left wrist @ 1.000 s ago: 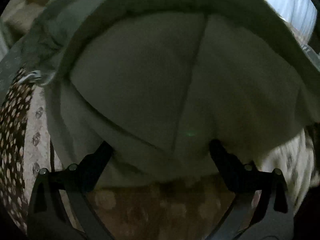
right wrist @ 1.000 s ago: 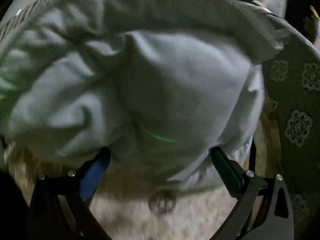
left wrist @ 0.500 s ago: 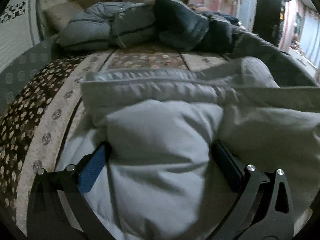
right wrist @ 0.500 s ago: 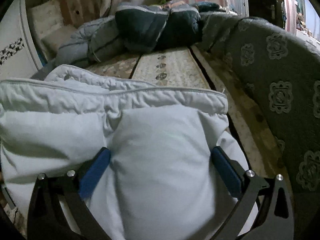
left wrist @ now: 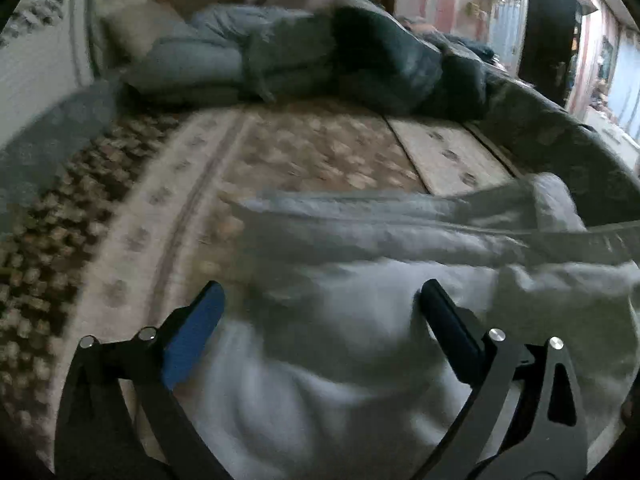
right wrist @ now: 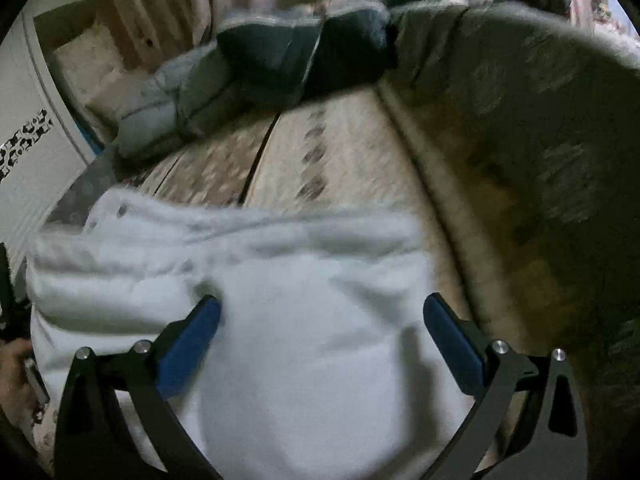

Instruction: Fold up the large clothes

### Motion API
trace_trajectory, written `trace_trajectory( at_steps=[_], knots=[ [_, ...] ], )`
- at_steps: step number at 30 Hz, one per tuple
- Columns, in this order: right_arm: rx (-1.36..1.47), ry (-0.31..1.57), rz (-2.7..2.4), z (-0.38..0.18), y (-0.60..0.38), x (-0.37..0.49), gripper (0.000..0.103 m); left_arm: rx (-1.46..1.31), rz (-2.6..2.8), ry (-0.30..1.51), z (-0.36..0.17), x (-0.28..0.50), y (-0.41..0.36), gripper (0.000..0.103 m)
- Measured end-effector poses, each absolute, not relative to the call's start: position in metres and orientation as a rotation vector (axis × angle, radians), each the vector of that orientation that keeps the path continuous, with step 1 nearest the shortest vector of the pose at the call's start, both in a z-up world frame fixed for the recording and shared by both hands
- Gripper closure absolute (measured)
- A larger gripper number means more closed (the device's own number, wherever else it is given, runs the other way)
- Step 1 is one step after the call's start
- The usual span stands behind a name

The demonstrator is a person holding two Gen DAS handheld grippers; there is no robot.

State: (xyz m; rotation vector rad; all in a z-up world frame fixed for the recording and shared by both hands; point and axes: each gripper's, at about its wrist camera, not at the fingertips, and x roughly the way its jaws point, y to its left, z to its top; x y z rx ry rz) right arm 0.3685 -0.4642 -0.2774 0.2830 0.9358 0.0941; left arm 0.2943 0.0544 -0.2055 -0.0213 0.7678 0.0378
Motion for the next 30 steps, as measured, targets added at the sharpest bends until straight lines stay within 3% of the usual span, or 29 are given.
trace_trajectory(
  at_steps=[5, 6, 8, 10, 12, 13, 14, 15, 17, 25, 30],
  knots=[
    [0.35, 1.032, 0.213, -0.304, -0.467, 0.361, 0.002, -0.162, -0.073, 0.935, -0.237, 0.287, 0.083, 0.003],
    [0.347, 1.041, 0.23, -0.308, -0.462, 0.359, 0.007, -0.174, -0.123, 0.963, -0.247, 0.288, 0.081, 0.003],
    [0.3, 1.055, 0.231, -0.313, -0.445, 0.356, 0.023, -0.175, -0.123, 0.956, -0.255, 0.288, 0.077, 0.003],
    [0.278, 1.051, 0.229, -0.307, -0.437, 0.355, 0.06, -0.148, -0.107, 0.924, -0.254, 0.289, 0.071, 0.003],
    [0.27, 1.026, 0.245, -0.293, -0.432, 0.35, 0.078, -0.174, -0.084, 0.901, -0.252, 0.285, 0.07, 0.021],
    [0.258, 1.016, 0.246, -0.288, -0.431, 0.347, 0.084, -0.191, -0.075, 0.898, -0.251, 0.281, 0.071, 0.042],
    [0.256, 1.003, 0.246, -0.282, -0.432, 0.345, 0.086, -0.22, -0.063, 0.888, -0.249, 0.279, 0.074, 0.065],
    [0.263, 0.979, 0.232, -0.274, -0.435, 0.341, 0.089, -0.259, -0.047, 0.87, -0.243, 0.276, 0.08, 0.08],
    [0.289, 0.903, 0.188, -0.252, -0.445, 0.331, 0.091, -0.285, -0.011, 0.828, -0.227, 0.269, 0.087, 0.087],
    [0.288, 0.637, 0.103, -0.166, -0.443, 0.314, 0.093, -0.186, 0.096, 0.484, -0.117, 0.231, 0.076, 0.091],
    [0.308, 0.665, 0.057, -0.175, -0.443, 0.331, 0.091, -0.205, 0.11, 0.509, -0.114, 0.236, 0.081, 0.09]
  ],
)
